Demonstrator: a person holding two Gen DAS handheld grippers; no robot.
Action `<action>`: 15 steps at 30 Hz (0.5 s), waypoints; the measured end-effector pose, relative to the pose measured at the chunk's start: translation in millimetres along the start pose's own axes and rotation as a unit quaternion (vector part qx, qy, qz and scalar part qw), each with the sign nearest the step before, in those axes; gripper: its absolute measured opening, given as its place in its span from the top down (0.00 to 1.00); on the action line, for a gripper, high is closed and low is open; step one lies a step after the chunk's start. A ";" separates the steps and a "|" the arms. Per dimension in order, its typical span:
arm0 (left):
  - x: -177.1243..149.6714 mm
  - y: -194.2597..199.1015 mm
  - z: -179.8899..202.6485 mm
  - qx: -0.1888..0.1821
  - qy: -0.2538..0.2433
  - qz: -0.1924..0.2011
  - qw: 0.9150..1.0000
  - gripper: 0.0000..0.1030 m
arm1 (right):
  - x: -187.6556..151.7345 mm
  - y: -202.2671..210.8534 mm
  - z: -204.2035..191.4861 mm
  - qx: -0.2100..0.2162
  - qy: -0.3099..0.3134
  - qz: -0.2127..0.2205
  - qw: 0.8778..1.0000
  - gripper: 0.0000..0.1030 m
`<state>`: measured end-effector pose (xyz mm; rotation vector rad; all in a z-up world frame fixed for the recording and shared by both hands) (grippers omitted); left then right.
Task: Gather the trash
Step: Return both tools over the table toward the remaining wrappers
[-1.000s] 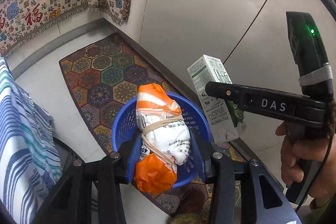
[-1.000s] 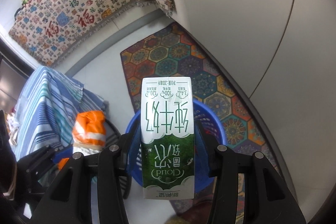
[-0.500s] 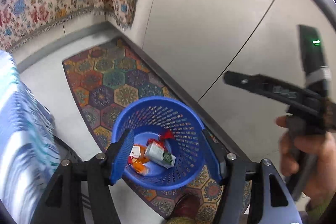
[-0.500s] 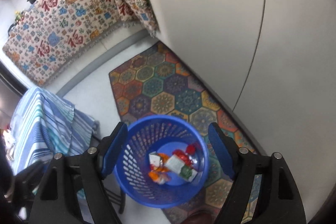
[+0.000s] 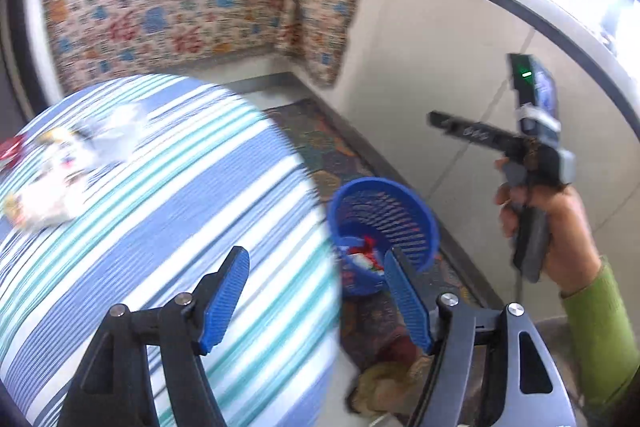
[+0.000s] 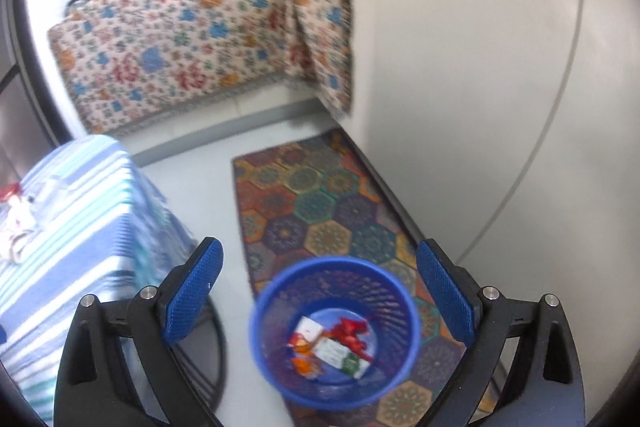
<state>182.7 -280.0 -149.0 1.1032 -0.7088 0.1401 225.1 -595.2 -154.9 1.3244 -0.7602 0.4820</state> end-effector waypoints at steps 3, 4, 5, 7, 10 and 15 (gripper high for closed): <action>-17.7 8.2 -61.0 0.066 0.032 0.001 0.997 0.30 | 6.8 14.8 -50.6 0.031 0.021 0.023 0.999 0.05; -23.0 10.3 -82.6 0.087 0.044 0.003 0.995 0.30 | 7.3 18.4 -71.6 0.046 0.032 0.028 0.998 0.05; -28.1 12.6 -105.5 0.109 0.058 0.006 0.992 0.30 | 6.2 22.0 -94.5 0.062 0.045 0.033 0.997 0.05; -35.6 16.8 -148.1 0.143 0.089 0.009 0.986 0.30 | -2.0 25.6 -144.5 0.103 0.073 0.030 0.992 0.05; -41.6 23.0 -201.6 0.181 0.131 0.017 0.975 0.30 | -22.6 26.4 -220.7 0.176 0.113 0.001 0.978 0.05; -40.9 26.4 -256.2 0.223 0.164 0.031 0.960 0.30 | -43.2 8.9 -297.7 0.182 0.161 -0.041 0.969 0.05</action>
Point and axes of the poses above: each gripper's, at about its wrist camera, not at the fingertips, and y roughly against the way its jaws point, z to its right, x to its top, the point moved 8 cm from there along -y, roughly the way its jaws point, and after that the axes turned 8 degrees about y, right-handed, at the moved point
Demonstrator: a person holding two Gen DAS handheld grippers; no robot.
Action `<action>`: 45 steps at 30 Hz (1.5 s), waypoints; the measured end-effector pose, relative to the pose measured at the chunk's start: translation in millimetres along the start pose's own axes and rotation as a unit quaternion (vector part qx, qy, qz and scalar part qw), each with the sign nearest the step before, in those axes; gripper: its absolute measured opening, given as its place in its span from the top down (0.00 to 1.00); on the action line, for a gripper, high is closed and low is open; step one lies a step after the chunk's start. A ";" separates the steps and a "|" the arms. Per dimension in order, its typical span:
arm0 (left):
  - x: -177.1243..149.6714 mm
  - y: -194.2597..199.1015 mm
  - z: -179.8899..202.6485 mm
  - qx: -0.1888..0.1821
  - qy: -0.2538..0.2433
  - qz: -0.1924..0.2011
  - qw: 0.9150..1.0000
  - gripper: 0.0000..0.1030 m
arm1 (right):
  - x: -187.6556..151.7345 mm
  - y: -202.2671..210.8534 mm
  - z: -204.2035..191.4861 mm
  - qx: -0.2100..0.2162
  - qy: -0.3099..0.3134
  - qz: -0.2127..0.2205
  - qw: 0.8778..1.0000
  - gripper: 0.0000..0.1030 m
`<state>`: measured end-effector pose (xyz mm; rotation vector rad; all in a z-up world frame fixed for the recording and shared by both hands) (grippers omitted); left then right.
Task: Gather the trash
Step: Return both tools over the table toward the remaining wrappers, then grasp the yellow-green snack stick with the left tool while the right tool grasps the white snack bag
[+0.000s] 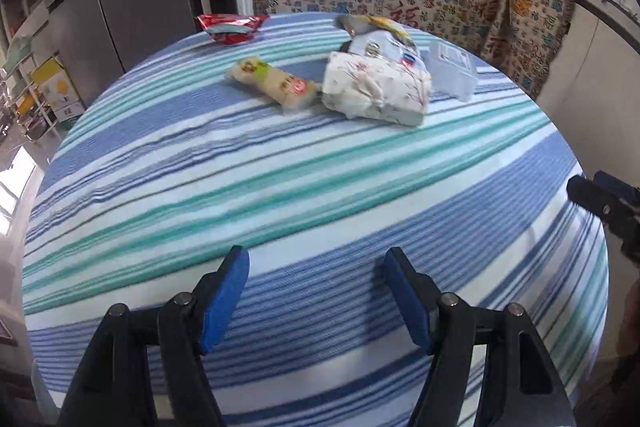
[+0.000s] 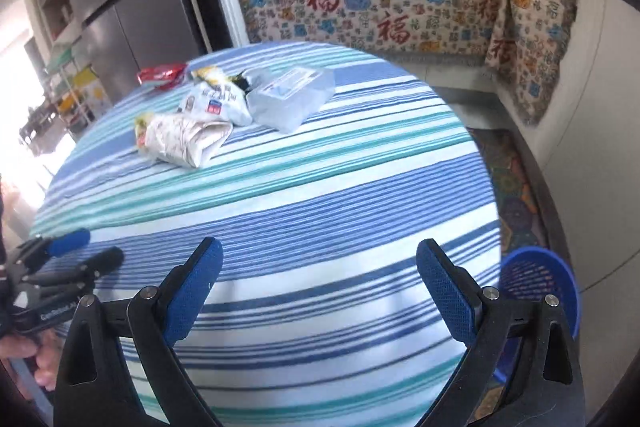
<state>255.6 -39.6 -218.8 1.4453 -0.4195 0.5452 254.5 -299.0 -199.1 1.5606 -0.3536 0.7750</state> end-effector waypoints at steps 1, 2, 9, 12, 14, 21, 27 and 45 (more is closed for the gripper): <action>2.1 -3.1 -4.7 0.004 0.003 0.000 1.000 0.26 | 1.8 -7.0 -6.5 -0.010 0.005 -0.006 1.000 0.05; 1.7 -4.9 -11.5 0.004 0.008 0.000 1.000 0.23 | 3.6 -13.9 -11.2 -0.016 0.007 -0.011 1.000 0.05; 9.4 -12.4 -25.3 0.019 0.022 0.007 1.000 0.06 | 5.5 -54.4 -24.7 -0.034 0.005 -0.055 0.998 0.05; 12.2 -13.6 -26.0 0.015 0.020 0.004 1.000 0.06 | 5.6 -56.7 -24.7 -0.038 0.011 -0.047 0.998 0.01; 19.8 -9.3 -35.4 0.008 0.037 0.012 0.999 0.06 | 5.2 -56.9 -23.5 -0.036 0.009 -0.047 0.998 0.01; 107.1 -8.0 -56.8 -0.038 0.136 0.050 0.989 0.07 | 4.9 -56.5 -24.1 -0.036 0.010 -0.047 0.998 0.00; 131.5 -58.9 -56.9 -0.018 0.150 0.005 0.988 0.29 | 4.5 -56.2 -23.1 -0.034 0.009 -0.046 0.998 0.00; 65.6 -2.6 -48.8 -0.093 -0.058 -0.072 0.991 0.85 | 4.1 -56.3 -22.6 -0.034 0.011 -0.045 0.998 0.00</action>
Point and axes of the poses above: each gripper's, at about its wrist camera, not at the fingertips, and y roughly against the way its jaws point, z to its right, x to its top, the point moved 8 cm from there along -y, roughly the way its jaws point, and after that the axes turned 8 degrees about y, right-handed, at the moved point
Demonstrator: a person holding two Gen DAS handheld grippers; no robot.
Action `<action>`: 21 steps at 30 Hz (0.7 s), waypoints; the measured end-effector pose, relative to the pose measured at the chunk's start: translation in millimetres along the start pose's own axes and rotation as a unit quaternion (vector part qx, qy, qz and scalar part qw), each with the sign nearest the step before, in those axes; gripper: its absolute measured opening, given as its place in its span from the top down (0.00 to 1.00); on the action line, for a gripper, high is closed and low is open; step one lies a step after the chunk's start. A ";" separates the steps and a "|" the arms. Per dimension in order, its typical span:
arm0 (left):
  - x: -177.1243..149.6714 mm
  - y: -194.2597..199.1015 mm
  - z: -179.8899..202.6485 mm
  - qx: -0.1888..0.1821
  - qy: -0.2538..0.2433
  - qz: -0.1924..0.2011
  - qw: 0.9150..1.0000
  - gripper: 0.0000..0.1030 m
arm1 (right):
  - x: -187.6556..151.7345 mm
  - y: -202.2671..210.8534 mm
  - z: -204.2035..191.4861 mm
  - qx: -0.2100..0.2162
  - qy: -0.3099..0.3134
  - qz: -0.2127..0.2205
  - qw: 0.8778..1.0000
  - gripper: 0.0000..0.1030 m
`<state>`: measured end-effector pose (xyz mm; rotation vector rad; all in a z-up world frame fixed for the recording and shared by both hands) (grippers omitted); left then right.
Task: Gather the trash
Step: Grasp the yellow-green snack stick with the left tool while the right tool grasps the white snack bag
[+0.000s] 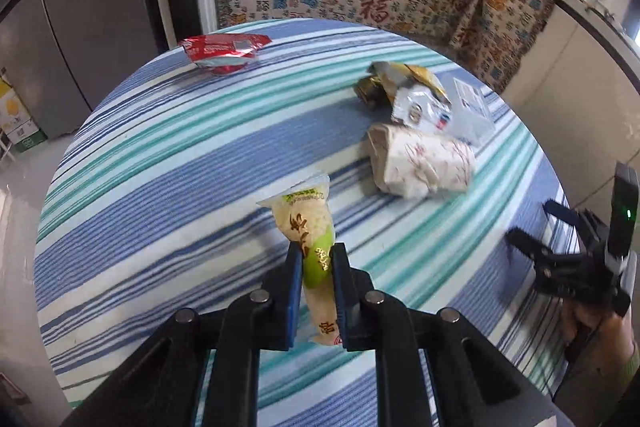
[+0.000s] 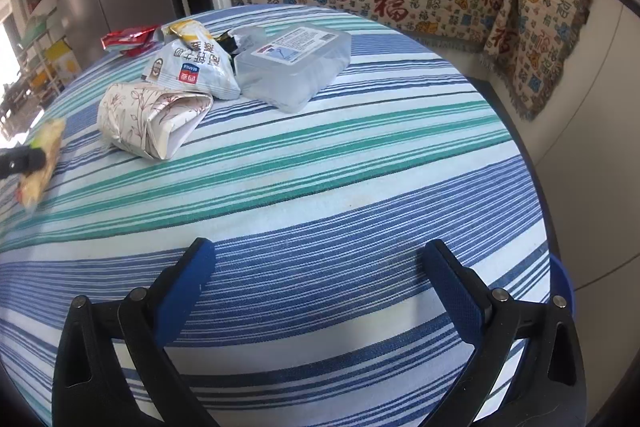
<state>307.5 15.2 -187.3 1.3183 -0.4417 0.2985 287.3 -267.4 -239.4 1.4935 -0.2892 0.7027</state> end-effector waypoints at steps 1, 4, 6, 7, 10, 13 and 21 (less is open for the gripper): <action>-6.1 -0.4 3.1 -0.001 -0.003 -0.001 1.000 0.84 | -0.1 0.0 0.0 0.000 0.000 0.000 1.000 0.00; -16.2 -5.0 11.6 0.000 -0.001 0.007 1.000 0.65 | 0.0 0.0 0.0 0.000 0.000 0.000 1.000 0.00; -19.7 -8.9 14.9 0.000 0.004 0.019 1.000 0.44 | 0.2 -0.1 -0.2 0.001 0.000 0.000 1.000 0.00; -21.1 -12.1 17.1 0.000 0.005 0.021 1.000 0.42 | 0.1 -0.1 -0.2 0.001 0.000 0.001 1.000 0.00; -24.1 -22.7 15.9 0.027 0.001 0.024 0.999 0.42 | -0.2 0.3 -0.9 0.002 -0.001 0.002 1.000 0.00; -22.5 -25.9 9.0 0.057 -0.005 0.041 0.998 0.40 | 0.6 -0.3 -0.9 0.004 -0.002 0.002 1.000 0.00; -19.1 -26.8 -4.9 0.063 -0.003 0.065 0.996 0.33 | 0.7 -0.4 -1.0 0.004 0.000 0.003 1.000 0.00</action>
Point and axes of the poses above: each gripper's, at about its wrist camera, not at the fingertips, and y roughly against the way its jaws point, z to its right, x to its top, the point moved 8 cm from there along -y, roughly the way its jaws point, and after that the axes turned 8 degrees about y, right-handed, at the moved point
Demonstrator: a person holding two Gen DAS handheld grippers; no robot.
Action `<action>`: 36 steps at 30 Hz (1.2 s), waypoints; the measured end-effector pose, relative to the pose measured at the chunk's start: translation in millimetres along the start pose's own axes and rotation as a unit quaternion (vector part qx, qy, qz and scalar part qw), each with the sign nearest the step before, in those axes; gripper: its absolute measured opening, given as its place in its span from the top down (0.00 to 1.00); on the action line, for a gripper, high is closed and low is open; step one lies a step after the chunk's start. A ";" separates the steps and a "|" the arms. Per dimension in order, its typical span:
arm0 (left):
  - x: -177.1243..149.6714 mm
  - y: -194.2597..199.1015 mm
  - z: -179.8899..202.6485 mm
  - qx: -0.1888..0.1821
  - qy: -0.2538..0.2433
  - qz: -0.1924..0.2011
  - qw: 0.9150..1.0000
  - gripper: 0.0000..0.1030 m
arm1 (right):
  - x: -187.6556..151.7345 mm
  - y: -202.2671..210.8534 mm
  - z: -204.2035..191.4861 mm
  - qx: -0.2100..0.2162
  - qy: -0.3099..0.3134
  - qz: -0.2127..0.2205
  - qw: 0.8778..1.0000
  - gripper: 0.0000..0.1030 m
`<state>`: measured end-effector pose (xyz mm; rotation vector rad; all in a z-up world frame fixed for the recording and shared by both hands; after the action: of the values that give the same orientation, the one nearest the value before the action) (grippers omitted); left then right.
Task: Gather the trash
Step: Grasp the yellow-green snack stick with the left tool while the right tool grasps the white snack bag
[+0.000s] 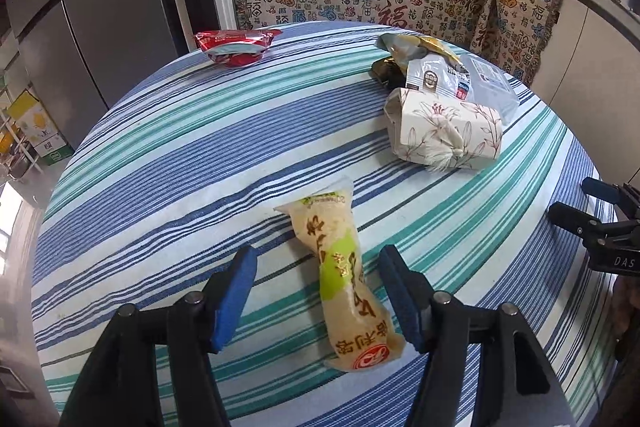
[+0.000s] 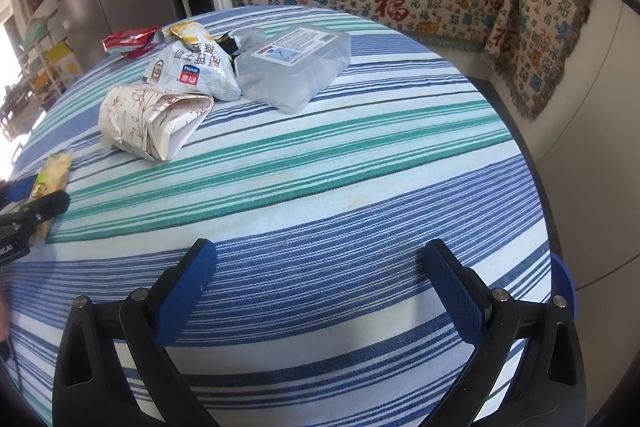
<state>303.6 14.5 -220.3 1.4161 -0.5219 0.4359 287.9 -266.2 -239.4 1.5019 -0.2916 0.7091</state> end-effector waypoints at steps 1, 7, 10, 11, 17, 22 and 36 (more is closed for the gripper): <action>0.1 -0.6 -2.0 0.003 0.001 0.004 1.000 0.26 | 0.0 0.0 0.0 0.001 0.000 0.000 1.000 0.00; 1.5 -2.2 -9.2 0.007 0.011 0.005 1.000 0.21 | 7.5 8.6 0.0 0.038 -0.002 0.029 0.999 0.04; 2.3 -3.0 -10.8 0.010 0.018 0.005 1.000 0.18 | 40.9 18.8 -7.5 0.048 0.032 0.056 0.997 0.11; 2.5 -3.2 -10.7 0.012 0.020 0.006 1.000 0.17 | 55.4 21.2 -11.7 0.056 0.042 0.063 0.996 0.14; 4.5 -6.3 -11.5 0.024 0.037 0.012 0.999 0.11 | 134.9 -5.7 -54.5 0.126 0.083 0.051 0.987 0.24; 2.8 -5.4 -11.8 0.024 0.037 0.012 0.999 0.11 | 149.2 -47.4 -82.6 0.136 0.113 -0.014 0.984 0.44; 2.8 -4.8 -10.7 0.023 0.038 0.012 0.999 0.11 | 98.2 62.4 -29.0 0.092 0.079 -0.007 0.993 0.72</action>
<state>309.5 24.6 -223.3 1.4333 -0.4709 0.5213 319.5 -219.2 -133.8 1.6097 -0.0977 0.8565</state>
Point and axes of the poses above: each gripper's, at about its wrist camera, not at the fingertips, and y roughly against the way its jaws point, z to its right, x to its top, the point moved 8 cm from there along -y, roughly the way its jaws point, and after that the axes turned 8 degrees about y, right-handed, at the moved point
